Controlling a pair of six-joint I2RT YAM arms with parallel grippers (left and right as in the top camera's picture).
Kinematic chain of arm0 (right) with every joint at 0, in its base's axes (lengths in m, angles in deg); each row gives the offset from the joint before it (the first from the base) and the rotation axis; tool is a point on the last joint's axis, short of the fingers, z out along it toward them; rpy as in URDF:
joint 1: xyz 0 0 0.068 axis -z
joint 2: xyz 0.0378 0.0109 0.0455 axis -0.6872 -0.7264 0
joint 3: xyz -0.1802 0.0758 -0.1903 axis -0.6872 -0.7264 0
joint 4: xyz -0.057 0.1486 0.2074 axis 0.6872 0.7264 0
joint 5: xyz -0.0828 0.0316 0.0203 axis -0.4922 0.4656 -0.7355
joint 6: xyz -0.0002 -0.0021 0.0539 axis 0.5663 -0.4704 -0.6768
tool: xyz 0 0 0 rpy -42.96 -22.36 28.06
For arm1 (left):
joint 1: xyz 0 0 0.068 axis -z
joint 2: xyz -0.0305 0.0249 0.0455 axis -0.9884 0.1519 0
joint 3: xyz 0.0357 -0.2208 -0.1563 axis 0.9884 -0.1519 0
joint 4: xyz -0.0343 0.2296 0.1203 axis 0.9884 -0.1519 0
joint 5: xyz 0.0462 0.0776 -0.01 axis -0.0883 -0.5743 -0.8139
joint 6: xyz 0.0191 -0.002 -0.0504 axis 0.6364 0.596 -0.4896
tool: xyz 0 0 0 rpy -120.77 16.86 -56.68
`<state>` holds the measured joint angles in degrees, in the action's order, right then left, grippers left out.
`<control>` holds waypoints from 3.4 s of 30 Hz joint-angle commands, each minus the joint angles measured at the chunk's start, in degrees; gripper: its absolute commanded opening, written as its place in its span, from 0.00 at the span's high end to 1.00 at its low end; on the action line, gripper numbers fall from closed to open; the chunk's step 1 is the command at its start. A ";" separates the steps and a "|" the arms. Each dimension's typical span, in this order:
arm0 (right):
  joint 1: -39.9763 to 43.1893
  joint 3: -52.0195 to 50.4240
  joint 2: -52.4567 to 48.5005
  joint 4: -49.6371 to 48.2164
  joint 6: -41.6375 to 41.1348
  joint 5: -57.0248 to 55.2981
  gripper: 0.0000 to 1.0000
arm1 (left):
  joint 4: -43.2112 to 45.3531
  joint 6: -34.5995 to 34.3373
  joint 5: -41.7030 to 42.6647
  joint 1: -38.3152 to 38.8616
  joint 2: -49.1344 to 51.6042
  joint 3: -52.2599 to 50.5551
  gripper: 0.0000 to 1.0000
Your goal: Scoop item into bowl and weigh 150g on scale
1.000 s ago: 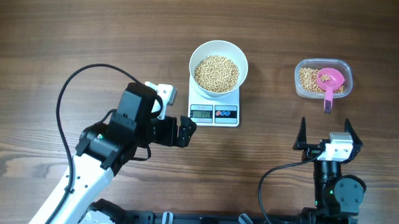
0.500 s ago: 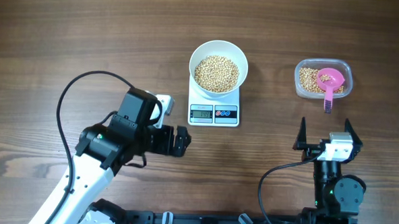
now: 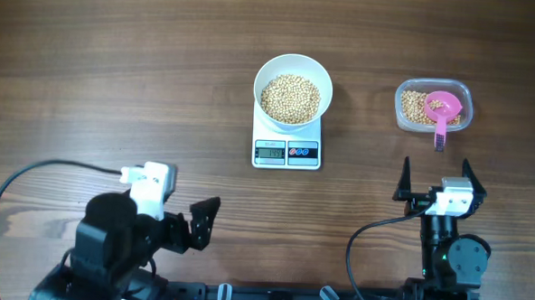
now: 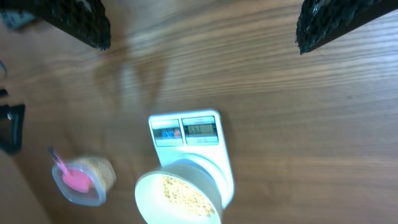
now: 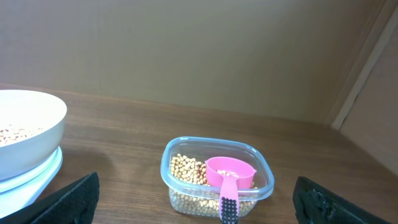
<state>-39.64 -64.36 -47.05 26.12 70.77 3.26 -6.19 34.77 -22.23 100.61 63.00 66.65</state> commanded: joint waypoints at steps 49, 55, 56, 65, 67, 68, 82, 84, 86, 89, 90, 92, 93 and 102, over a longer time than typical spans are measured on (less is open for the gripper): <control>-0.44 -0.15 0.66 -0.11 0.98 -0.96 0.00 | 52.06 2.58 -9.16 -18.43 -26.56 -44.76 0.00; -0.44 -0.15 0.66 -0.11 1.01 -0.96 0.00 | 52.04 5.22 -9.81 -18.53 -26.56 -44.76 0.00; -0.44 -0.15 0.66 -0.11 0.98 -0.94 0.00 | 52.04 7.04 -9.81 -18.53 -26.56 -44.76 0.00; -0.44 -0.15 0.66 -0.11 0.98 -0.96 0.00 | 52.00 15.87 -8.98 -18.53 -26.56 -44.76 0.00; -0.44 -0.15 0.66 -0.11 0.98 -0.96 0.00 | 52.02 17.73 -9.46 -18.53 -26.56 -44.76 0.00; -0.44 -0.15 0.66 -0.11 1.01 -0.96 0.00 | 52.02 18.78 -9.60 -18.53 -26.53 -44.76 0.00; -0.44 -0.15 0.66 -0.11 1.01 -0.94 0.00 | 52.06 19.04 -9.57 -18.51 -26.53 -44.76 0.00; -0.44 -0.15 0.66 -0.11 1.01 -0.94 0.00 | 52.06 19.04 -9.57 -18.51 -26.53 -44.76 0.00; -0.44 -0.15 0.66 -0.11 1.01 -0.96 0.00 | 52.09 19.04 -9.57 -18.51 -26.53 -44.76 0.00; -0.44 -0.15 0.66 -0.11 1.01 -0.96 0.00 | 52.06 19.06 -9.57 -18.51 -26.53 -44.76 0.00; -0.44 -0.15 0.66 -0.11 0.98 -0.96 0.00 | 52.06 19.04 -9.57 -18.51 -26.53 -44.76 0.00; -0.44 -0.15 0.66 -0.11 0.98 -0.96 0.00 | 52.09 19.04 -9.57 -18.51 -26.53 -44.76 0.00; -0.44 -0.15 0.66 -0.11 1.01 -0.94 0.00 | 52.09 19.04 -9.57 -18.51 -26.53 -44.76 0.00; -0.44 -0.15 0.66 -0.11 1.03 -0.96 0.00 | 52.06 19.04 -9.57 -18.51 -26.53 -44.76 0.00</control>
<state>-39.64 -64.36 -47.01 26.14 71.16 3.08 46.13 52.52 -31.26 82.63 37.07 22.15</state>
